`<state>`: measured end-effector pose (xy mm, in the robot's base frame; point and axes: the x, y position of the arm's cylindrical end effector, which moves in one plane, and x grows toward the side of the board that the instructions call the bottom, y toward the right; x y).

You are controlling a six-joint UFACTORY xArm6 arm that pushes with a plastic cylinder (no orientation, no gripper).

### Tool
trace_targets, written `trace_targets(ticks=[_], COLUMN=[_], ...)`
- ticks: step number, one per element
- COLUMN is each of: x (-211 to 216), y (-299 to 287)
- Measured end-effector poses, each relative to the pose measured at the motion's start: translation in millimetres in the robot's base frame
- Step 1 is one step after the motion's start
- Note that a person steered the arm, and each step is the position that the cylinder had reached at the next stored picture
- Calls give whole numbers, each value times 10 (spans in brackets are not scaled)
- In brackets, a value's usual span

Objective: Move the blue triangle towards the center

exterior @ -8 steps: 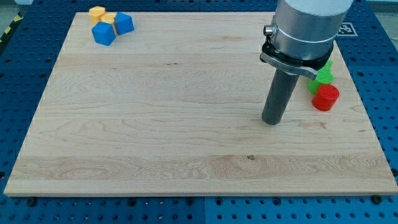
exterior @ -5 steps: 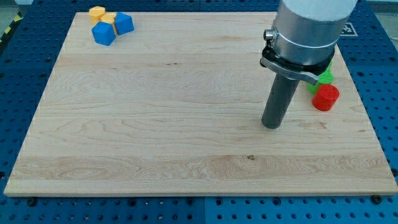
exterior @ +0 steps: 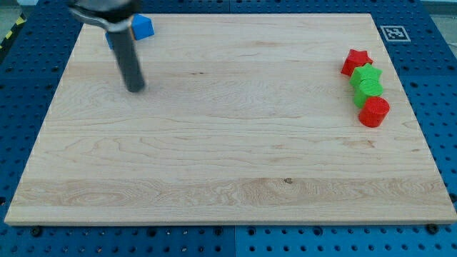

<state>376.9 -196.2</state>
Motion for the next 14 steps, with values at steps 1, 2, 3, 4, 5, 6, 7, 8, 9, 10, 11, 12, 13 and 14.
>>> trace_targets(ticks=[1,2,3,4,5,6,7,8,9,10,11,12,13,14], x=[-282,-303,-698,-991,-1332,-1793,-1848,-1813,-1666,-1520,-1424,-1353,-1348,-1347], y=[-452,-452,-618,-769,-784,-823,-860,-724,-503,-123,217,584,1001,1401])
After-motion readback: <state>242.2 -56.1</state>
